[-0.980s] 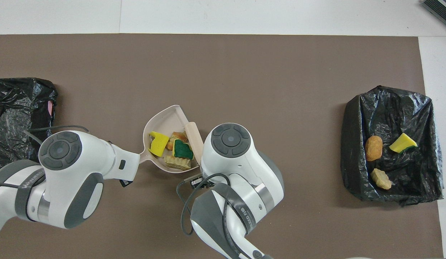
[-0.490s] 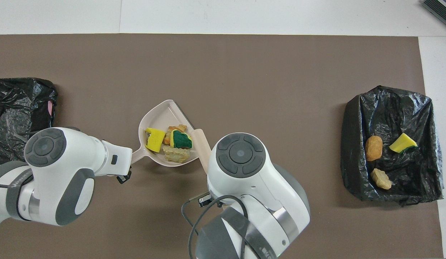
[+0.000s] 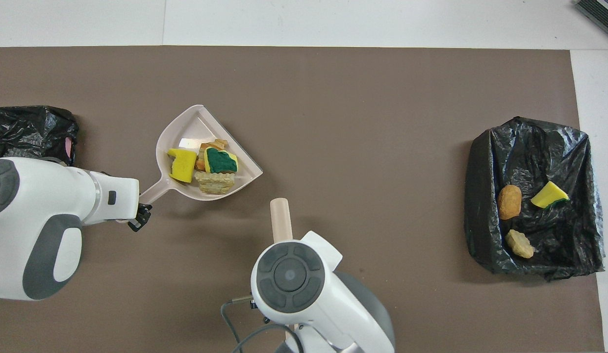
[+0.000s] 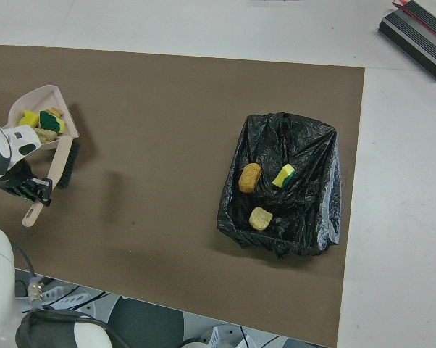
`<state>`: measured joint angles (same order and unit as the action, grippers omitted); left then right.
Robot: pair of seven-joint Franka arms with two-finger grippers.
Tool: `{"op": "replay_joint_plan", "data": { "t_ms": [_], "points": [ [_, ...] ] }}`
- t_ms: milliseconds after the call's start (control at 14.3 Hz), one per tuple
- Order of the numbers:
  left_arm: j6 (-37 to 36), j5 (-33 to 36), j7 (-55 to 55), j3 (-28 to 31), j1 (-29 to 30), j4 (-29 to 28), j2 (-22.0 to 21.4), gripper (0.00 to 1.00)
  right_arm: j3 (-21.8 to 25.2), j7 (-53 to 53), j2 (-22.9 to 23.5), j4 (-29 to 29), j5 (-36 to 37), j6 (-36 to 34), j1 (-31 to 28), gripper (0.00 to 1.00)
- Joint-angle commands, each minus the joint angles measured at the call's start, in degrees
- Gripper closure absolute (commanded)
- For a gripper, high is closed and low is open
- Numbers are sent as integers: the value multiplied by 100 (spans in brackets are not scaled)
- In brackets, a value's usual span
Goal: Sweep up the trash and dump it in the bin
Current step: 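Carry the loaded dustpan over the bag nearest the left gripper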
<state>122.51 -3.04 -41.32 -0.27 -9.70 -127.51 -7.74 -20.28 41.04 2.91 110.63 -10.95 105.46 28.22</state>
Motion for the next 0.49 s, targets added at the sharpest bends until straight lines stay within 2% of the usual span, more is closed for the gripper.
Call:
{"op": "replay_joint_plan", "data": {
  "t_ms": [0,140,420],
  "points": [
    [-699,-74,-243,-26,449,558,-61,100,-3,430,-195,538,-136,658,375,100],
    [-1122,-152,-823,-26,905,972,-18,100,6,789,-168,661,-136,721,744,100],
    [-1772,-355,-913,-26,1741,1622,140,100,6,1161,-2,995,-127,1485,1080,100]
  ]
}}
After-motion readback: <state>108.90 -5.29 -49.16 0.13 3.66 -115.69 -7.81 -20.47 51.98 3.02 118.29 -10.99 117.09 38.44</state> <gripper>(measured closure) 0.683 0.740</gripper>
